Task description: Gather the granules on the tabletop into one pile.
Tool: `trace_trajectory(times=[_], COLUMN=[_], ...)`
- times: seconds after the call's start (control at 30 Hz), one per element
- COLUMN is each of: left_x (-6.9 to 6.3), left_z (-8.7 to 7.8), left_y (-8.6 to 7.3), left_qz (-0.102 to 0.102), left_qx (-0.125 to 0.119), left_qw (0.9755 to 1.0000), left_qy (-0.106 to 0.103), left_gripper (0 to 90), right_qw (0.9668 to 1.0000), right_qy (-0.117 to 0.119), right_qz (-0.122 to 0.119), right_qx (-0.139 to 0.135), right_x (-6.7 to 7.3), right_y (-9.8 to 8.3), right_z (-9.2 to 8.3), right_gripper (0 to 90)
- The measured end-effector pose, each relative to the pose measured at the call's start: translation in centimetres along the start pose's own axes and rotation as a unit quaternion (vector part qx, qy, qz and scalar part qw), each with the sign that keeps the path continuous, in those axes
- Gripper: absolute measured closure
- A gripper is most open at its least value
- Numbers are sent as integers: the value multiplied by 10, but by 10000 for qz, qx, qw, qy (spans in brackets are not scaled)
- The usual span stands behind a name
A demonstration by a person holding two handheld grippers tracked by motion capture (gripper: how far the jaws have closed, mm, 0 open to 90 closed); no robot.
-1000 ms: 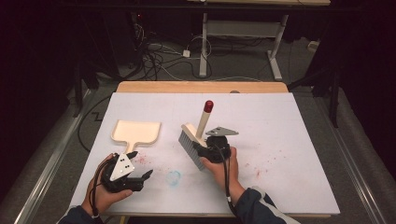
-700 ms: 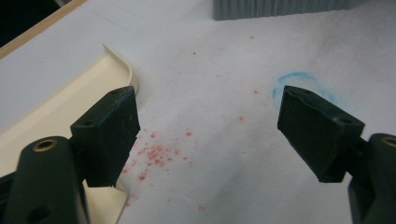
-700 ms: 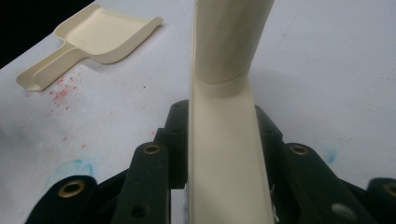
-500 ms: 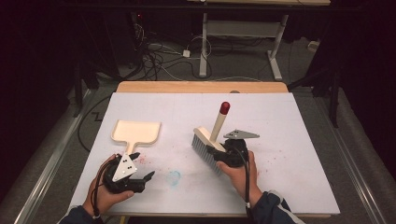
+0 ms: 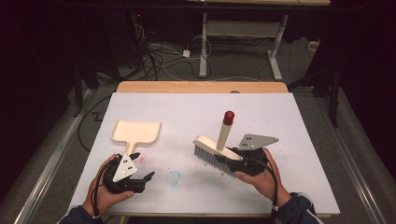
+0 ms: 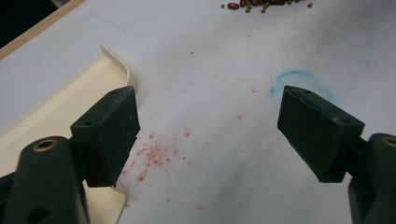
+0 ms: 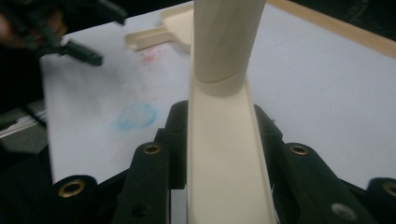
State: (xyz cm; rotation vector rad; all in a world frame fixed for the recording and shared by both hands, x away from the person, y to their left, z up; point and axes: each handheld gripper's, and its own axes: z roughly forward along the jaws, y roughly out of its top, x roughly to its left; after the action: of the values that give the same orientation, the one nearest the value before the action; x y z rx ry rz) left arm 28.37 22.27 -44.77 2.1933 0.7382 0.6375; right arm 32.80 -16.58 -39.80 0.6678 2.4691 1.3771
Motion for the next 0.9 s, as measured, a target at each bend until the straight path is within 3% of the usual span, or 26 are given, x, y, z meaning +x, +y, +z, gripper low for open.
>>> trace_trajectory(times=[0.17, 0.27, 0.33, 0.4, 0.57, 0.67, 0.9], left_x=[0, 0, 0, 0, 0, -1, -3], left_z=[1, 2, 2, 3, 4, 5, 7], left_y=[0, 0, 0, 0, 0, 1, 2], left_qz=[-8, 17, 23, 45, 77, 84, 115], left_qx=[9, 39, 46, 43, 57, 71, 85], left_qw=[10000, 10000, 10000, 10000, 9999, 9999, 9999], left_qy=[7, -1, -15, -22, -47, -60, -91], left_gripper=[203, 203, 204, 204, 204, 204, 206], right_qw=[9965, 9898, 9859, 9837, 9843, 9830, 9833], right_qy=[631, 1154, 1342, 1326, 1316, 1353, 1175], right_qz=[-546, -807, -945, -1101, -1099, -1172, -1348], right_qx=[74, 194, 328, 515, 412, 416, 348], right_x=[5, 1, -2, -6, -27, -37, -44], right_y=[-16, -27, -36, -42, -40, -36, -22], right_z=[-9, -10, -7, -1, 8, 16, 33], right_gripper=[672, 671, 671, 672, 670, 669, 672])
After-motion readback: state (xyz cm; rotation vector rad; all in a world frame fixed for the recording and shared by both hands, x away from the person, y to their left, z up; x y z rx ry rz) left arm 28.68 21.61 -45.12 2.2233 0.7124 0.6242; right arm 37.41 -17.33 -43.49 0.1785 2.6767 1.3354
